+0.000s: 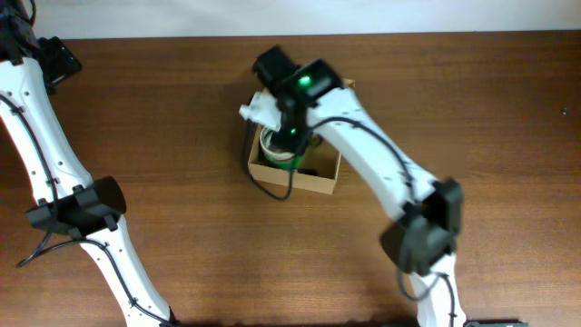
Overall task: Pack container
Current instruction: 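Retract the right gripper and raise both arms toward the box lid, then grasp the box lid flaps with both grippers and lift them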
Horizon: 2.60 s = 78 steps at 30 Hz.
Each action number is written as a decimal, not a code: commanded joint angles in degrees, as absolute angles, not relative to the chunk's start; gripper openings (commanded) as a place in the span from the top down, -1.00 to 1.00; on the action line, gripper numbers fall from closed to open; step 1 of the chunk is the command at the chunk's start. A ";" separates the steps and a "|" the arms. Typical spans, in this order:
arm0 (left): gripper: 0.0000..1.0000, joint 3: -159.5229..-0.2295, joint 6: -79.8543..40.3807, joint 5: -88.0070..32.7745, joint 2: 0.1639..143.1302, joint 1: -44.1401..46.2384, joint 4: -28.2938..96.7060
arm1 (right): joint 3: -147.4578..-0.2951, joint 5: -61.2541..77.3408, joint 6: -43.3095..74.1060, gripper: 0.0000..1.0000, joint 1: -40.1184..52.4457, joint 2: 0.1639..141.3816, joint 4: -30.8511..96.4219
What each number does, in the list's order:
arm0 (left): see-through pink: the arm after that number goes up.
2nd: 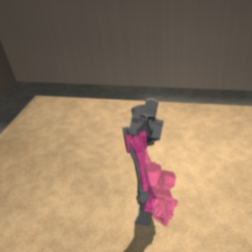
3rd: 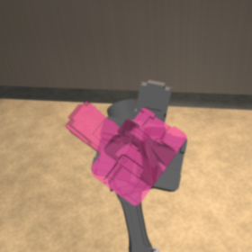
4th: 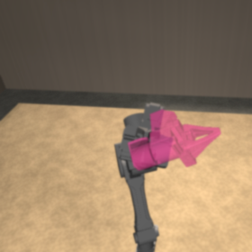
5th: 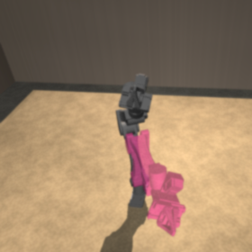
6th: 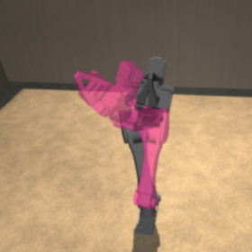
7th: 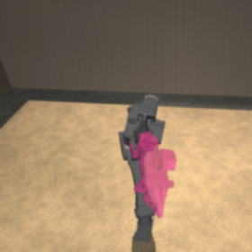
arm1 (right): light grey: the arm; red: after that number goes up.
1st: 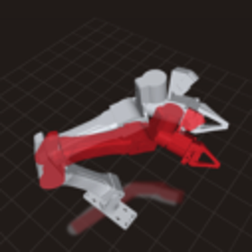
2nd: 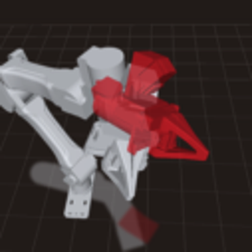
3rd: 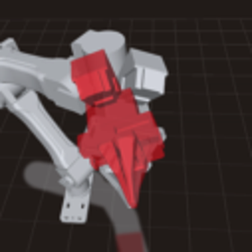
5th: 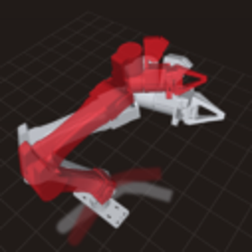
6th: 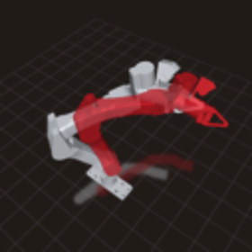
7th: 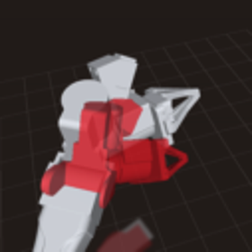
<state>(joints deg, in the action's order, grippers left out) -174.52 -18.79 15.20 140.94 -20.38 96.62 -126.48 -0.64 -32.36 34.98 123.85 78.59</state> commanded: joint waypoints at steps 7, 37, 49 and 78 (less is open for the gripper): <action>-0.99 -174.28 -18.13 28.27 139.26 -20.80 91.46 | -128.49 -2.92 -25.34 -0.01 26.37 105.30 76.90; 0.96 -154.26 -9.08 -14.85 139.83 -8.01 86.98 | -122.93 22.83 12.47 0.92 -3.95 132.38 72.84; 0.97 -147.46 -9.08 -14.79 139.83 -0.60 81.91 | -122.93 28.73 16.97 0.92 6.13 141.86 56.51; 0.97 -146.71 -9.82 -68.07 157.91 -9.13 71.18 | -122.93 44.58 17.85 0.92 1.06 141.93 52.88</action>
